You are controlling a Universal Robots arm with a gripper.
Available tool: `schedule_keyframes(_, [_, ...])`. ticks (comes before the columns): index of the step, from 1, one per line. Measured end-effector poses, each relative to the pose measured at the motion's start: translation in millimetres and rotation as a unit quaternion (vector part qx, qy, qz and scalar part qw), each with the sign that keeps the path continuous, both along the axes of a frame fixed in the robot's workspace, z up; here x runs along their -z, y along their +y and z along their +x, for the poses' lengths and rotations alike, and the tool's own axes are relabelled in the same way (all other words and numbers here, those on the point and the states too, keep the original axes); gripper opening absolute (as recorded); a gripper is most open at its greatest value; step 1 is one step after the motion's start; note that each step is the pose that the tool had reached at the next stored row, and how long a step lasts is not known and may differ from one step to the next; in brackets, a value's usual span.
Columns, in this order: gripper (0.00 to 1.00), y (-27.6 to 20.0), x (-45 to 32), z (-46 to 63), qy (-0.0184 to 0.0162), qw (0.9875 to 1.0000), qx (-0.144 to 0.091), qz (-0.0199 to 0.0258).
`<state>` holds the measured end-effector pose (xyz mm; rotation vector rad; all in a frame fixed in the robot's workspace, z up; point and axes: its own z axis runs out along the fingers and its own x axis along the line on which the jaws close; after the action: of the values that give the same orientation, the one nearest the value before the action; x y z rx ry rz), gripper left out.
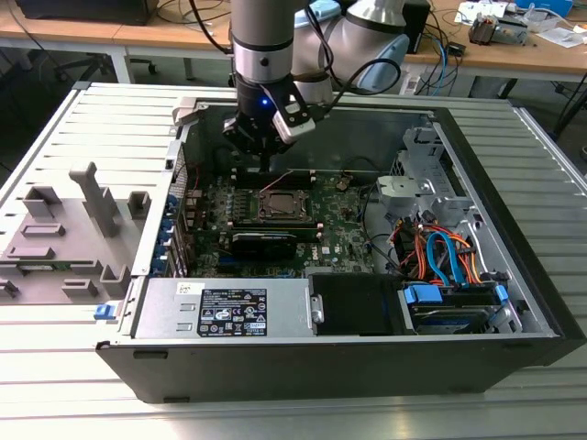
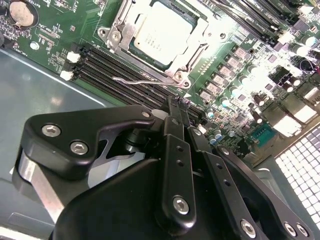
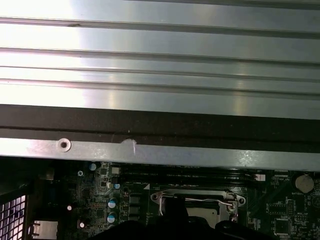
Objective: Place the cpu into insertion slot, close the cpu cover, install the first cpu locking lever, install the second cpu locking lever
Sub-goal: 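Install the first cpu locking lever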
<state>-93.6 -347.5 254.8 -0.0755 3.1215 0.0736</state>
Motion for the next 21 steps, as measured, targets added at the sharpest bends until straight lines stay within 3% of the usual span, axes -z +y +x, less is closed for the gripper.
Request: schedule_keyframes(21, [0.11,0.0,5.3,2.5,0.0,1.0,0.0,-0.0001])
